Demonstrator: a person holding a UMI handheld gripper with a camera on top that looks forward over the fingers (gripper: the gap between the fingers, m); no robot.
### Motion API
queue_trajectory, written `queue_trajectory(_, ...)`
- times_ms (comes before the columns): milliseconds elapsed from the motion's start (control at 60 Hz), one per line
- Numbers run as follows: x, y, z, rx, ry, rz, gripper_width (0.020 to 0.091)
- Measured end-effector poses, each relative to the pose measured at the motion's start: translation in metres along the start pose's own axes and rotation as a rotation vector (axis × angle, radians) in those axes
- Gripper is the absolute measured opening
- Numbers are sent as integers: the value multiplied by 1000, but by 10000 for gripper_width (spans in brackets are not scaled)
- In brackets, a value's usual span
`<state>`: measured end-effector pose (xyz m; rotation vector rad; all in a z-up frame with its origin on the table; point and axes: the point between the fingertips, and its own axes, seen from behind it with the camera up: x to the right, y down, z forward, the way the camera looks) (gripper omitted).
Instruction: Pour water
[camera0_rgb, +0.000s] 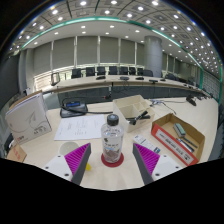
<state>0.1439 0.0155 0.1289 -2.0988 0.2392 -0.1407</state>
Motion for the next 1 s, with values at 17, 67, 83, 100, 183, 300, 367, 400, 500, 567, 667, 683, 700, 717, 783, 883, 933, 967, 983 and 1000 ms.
queue_trajectory(17, -2, 0, -7, -11, -1, 1, 862)
queue_trajectory(67, -11, 0, -40, -32, -7, 7, 861)
queue_trajectory(83, -13, 1, -51, -39, -6, 9, 861)
queue_trajectory(100, -15, 2, -62, -48, -5, 9, 861)
queue_trajectory(183, -28, 8, -116, -86, 1, -5, 861)
queue_trajectory(300, -50, 17, -185, -122, -4, -31, 861)
queue_trajectory(367, -61, 25, -220, -137, 0, -37, 862)
queue_trajectory(400, -67, 28, -234, -142, -6, -42, 863)
queue_trajectory(500, -79, 40, -269, -156, -4, -43, 864)
queue_trajectory(567, -88, 44, -287, -154, -7, -48, 863)
queue_trajectory(667, -92, 51, -302, -154, 4, -48, 863)
queue_trajectory(683, -90, 52, -302, -152, 7, -50, 864)
queue_trajectory(700, -90, 53, -304, -152, 10, -55, 863)
queue_trajectory(717, -90, 53, -307, -153, 14, -61, 862)
queue_trajectory(783, -91, 57, -312, -157, 15, -66, 862)
queue_trajectory(883, -89, 59, -316, -152, 21, -86, 862)
queue_trajectory(933, -88, 59, -318, -159, 24, -107, 863)
queue_trajectory(967, -87, 61, -319, -163, 25, -114, 863)
queue_trajectory(983, -87, 61, -320, -165, 24, -116, 864)
queue_trajectory(1000, -87, 62, -320, -166, 23, -116, 864)
